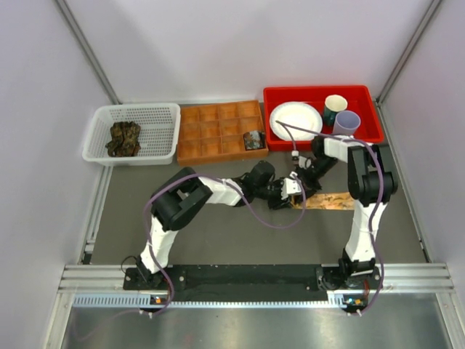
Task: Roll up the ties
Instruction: Roll the tie at the center of the board.
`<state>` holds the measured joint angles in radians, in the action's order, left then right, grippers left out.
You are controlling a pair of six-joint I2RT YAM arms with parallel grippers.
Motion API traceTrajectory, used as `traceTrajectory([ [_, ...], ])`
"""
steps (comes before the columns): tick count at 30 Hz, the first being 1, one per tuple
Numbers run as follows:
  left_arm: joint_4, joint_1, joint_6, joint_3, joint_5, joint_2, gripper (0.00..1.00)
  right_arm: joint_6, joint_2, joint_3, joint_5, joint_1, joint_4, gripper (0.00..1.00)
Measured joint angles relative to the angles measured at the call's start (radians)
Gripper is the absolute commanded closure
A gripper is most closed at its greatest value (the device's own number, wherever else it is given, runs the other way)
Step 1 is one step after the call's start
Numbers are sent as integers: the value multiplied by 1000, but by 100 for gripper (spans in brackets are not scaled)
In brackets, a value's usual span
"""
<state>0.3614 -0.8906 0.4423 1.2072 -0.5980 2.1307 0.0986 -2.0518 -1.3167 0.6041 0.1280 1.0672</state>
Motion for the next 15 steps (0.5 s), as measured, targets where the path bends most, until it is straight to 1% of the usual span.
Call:
traceTrajectory([
  [3, -41, 4, -21, -67, 56, -67, 79, 2, -19, -16, 42, 54, -10, 100],
  [4, -56, 5, -28, -81, 70, -84, 83, 2, -22, -18, 50, 66, -13, 100],
  [7, -98, 5, -33, -91, 92, -107, 90, -7, -26, -21, 56, 94, -29, 100],
  [8, -116, 4, -32, -83, 95, -107, 95, -11, -26, -22, 55, 97, -31, 97],
  [10, -167, 2, -26, -55, 105, -105, 99, -17, -33, -27, 55, 96, -25, 89],
  [11, -195, 0, -23, -39, 110, -102, 100, -18, -39, -34, 56, 95, -18, 79],
  [12, -246, -2, -19, -4, 117, -92, 100, -18, -42, -40, 57, 93, -10, 74],
  [14, -318, -4, -12, 41, 119, -80, 100, -11, -45, -50, 59, 79, 8, 66],
  [15, -344, -5, -8, 58, 119, -75, 100, -4, -45, -57, 60, 68, 23, 65],
])
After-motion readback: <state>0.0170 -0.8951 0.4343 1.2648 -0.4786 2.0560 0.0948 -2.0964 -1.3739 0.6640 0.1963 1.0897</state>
